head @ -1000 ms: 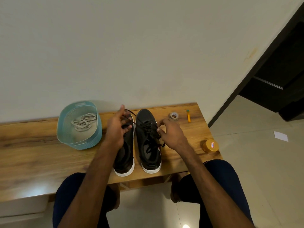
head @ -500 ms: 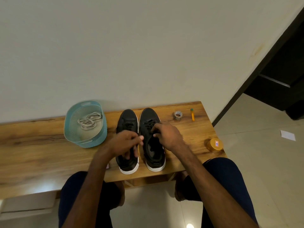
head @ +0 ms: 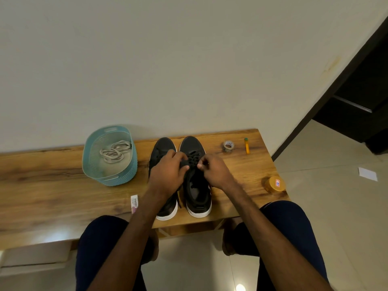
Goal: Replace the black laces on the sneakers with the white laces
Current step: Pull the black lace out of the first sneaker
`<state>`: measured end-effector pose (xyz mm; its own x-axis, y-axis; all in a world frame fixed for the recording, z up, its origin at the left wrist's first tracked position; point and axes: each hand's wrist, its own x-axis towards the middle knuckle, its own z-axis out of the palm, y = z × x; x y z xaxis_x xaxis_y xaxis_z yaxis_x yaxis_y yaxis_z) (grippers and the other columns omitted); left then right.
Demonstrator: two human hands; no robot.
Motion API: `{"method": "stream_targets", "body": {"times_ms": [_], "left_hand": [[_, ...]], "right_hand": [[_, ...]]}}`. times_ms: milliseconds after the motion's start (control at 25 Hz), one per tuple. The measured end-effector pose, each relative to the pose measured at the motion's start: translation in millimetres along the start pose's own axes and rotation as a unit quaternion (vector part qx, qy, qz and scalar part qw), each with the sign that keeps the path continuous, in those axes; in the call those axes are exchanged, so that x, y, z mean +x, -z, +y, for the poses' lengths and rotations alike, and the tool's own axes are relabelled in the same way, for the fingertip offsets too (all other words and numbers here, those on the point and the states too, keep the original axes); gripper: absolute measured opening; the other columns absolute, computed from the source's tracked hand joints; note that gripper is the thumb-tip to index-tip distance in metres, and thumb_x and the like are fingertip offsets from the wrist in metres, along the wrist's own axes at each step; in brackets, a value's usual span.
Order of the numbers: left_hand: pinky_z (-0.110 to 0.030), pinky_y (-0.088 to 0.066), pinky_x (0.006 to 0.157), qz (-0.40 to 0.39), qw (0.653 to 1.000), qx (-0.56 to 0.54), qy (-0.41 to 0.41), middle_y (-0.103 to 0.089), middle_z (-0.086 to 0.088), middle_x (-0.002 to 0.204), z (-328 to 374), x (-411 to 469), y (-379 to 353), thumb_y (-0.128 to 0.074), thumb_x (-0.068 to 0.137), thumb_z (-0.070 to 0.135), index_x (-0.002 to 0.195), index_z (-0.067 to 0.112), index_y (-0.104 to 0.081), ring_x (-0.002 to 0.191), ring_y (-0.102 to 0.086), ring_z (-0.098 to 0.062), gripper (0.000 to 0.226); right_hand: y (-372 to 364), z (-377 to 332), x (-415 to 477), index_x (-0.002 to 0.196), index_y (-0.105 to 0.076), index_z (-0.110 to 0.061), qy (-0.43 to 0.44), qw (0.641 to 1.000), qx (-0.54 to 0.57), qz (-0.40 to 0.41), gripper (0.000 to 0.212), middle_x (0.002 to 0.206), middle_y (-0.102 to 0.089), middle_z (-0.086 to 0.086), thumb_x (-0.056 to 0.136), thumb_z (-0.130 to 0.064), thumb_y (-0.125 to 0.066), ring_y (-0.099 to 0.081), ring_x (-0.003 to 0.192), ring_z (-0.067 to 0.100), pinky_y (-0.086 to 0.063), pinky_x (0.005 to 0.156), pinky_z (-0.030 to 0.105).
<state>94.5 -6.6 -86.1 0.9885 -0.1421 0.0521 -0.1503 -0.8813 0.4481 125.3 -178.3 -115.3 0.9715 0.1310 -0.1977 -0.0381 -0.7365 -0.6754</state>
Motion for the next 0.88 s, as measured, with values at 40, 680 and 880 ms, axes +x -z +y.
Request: {"method": "stream_targets", "body": {"times_ms": [40,680,880], "left_hand": [[-0.032,-0.049,0.075,-0.018,1.0,-0.002,-0.011,-0.052,0.004,0.122,4.1,3.2,-7.1,-0.059,0.095,0.035,0.122,0.025,-0.056,0.107,-0.055,-0.014,0.029],[-0.032,-0.058,0.08,-0.052,0.955,-0.269,0.114,-0.067,0.007,0.103,6.8,10.8,-31.8,-0.068,0.092,0.028,0.104,0.018,-0.067,0.088,-0.066,-0.01,0.016],[-0.018,-0.036,0.049,-0.053,0.833,-0.515,0.195,-0.066,0.004,0.083,5.2,8.4,14.0,-0.055,0.098,0.04,0.094,0.01,-0.066,0.063,-0.055,-0.005,0.032]], "right_hand": [[-1.9,1.5,1.2,0.09,-0.06,-0.019,-0.015,0.998,0.055,-0.039,0.01,0.099,-0.061,0.005,0.099,-0.023,-0.056,-0.056,0.092,0.02,-0.046,0.078,0.035],[81.1,5.9,-11.1,0.074,-0.057,-0.022,-0.061,0.696,0.714,0.027,0.032,0.083,-0.063,-0.005,0.098,-0.042,-0.051,-0.061,0.085,0.013,-0.04,0.096,0.045],[81.5,6.7,-12.7,0.1,-0.067,-0.014,-0.045,0.658,0.749,0.055,0.027,0.075,-0.059,-0.002,0.099,-0.036,-0.051,-0.057,0.075,0.013,-0.047,0.088,0.04]]}}
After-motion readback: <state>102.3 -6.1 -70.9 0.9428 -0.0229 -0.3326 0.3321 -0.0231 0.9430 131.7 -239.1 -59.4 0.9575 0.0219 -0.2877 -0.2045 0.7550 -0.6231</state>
